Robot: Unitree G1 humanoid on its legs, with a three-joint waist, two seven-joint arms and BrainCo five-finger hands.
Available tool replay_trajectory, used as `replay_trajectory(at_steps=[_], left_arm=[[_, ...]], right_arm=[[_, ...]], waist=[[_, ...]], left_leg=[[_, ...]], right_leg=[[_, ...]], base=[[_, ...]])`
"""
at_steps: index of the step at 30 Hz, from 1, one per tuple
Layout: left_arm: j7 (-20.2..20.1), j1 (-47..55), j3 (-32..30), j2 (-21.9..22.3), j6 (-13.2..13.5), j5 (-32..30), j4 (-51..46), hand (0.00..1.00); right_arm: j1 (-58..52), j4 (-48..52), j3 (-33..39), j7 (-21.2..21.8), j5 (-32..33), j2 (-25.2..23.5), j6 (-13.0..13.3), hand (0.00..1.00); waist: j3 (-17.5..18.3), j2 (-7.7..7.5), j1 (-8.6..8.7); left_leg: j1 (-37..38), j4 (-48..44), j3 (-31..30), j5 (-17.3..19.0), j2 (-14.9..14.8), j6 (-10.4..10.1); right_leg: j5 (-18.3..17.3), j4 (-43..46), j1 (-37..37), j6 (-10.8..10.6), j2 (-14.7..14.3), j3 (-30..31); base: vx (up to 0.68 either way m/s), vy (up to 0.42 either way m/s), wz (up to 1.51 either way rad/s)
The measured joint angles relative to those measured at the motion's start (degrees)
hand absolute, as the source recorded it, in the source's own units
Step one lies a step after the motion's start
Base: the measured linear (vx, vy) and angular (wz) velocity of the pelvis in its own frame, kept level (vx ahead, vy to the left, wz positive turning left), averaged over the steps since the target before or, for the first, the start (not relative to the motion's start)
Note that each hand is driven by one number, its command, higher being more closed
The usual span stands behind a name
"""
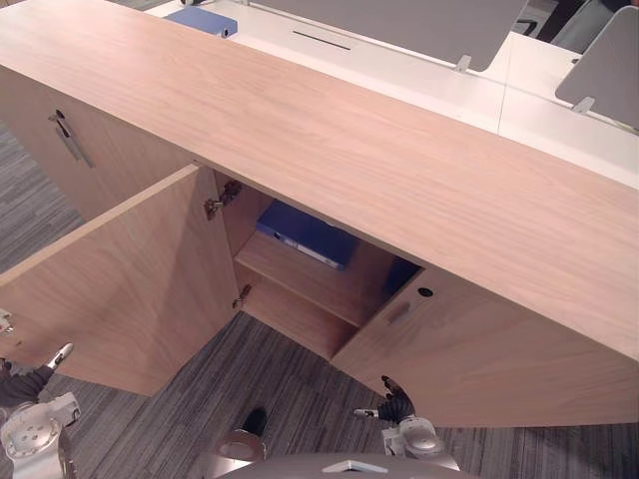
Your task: Walk over to the cabinet, pick up the folder, carry it to the office cabinet, place the folder inside the office cabinet, then close the office cabinet door
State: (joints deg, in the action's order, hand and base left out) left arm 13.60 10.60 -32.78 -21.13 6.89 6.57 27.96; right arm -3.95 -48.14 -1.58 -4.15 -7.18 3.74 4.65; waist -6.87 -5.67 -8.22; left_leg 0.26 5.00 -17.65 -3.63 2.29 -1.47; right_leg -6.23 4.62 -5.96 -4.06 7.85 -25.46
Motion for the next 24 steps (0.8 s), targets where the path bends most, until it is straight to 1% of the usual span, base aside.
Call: replay_trajectory(at_steps=[4, 9, 11, 16, 20, 24], left_arm=[[0.0, 1.0, 1.4, 0.0, 0.0, 0.0, 0.0, 0.0], [0.2, 2.5, 2.7, 2.1, -0.1, 0.0, 0.0, 0.0], [0.2, 3.1, 3.7, 2.1, -0.2, 0.0, 0.1, 0.0], [0.3, 4.3, 4.1, 3.9, -0.4, -0.1, 0.2, 0.0], [0.3, 5.1, 5.9, 4.4, -0.7, -0.1, 0.2, 0.0], [0.3, 6.6, 7.1, 5.7, -0.7, -0.1, 0.4, 0.0]], right_arm=[[-0.2, 0.0, 0.0, 0.0, 0.0, 0.0, 0.0, 0.0], [-1.1, 0.0, 0.1, 0.0, 0.0, 0.0, -0.1, 0.0], [-1.2, 0.0, 0.1, 0.0, 0.0, 0.0, -0.1, 0.0], [-1.6, 0.0, 0.2, -0.1, 0.0, 0.0, -0.2, 0.0], [-2.3, 0.0, 0.2, 0.0, 0.0, -0.4, -1.1, 0.0], [-2.5, 0.0, 0.2, 0.0, 0.0, -0.7, -1.1, 0.0]], waist=[[0.5, -0.05, 0.0], [1.8, 0.56, 0.1], [1.9, 0.71, 0.18], [2.1, 1.03, 0.47], [2.2, 1.4, 1.24], [2.5, 1.88, 1.92]], left_leg=[[0.0, 0.0, 0.1, -0.2, 0.1, 0.1], [0.0, 0.0, 0.5, -0.1, 0.1, -0.2], [0.0, 0.0, 0.7, -0.1, 0.0, -0.3], [0.2, 0.0, 3.5, 0.2, -0.5, 0.2], [-0.1, 0.0, 6.6, 0.2, -1.1, 0.1], [-0.1, 0.0, 7.5, -0.1, -1.2, 0.0]], right_leg=[[0.2, -0.1, 0.0, 0.0, 0.1, 0.1], [0.5, -0.3, 0.0, 0.0, 0.1, 0.4], [0.7, -0.3, 0.0, -0.1, 0.1, 0.4], [1.4, -1.0, 0.0, 0.2, 0.0, 1.5], [1.5, -1.2, 0.1, 0.2, 0.0, 2.5], [1.5, -1.4, 0.6, 0.2, -0.2, 4.8]], base=[[0.0, 0.0, 0.0], [-0.02, -0.003, -0.01], [-0.05, -0.006, -0.01], [-0.06, 0.005, -0.11], [-0.08, 0.005, 0.04], [-0.05, 0.008, -0.02]])
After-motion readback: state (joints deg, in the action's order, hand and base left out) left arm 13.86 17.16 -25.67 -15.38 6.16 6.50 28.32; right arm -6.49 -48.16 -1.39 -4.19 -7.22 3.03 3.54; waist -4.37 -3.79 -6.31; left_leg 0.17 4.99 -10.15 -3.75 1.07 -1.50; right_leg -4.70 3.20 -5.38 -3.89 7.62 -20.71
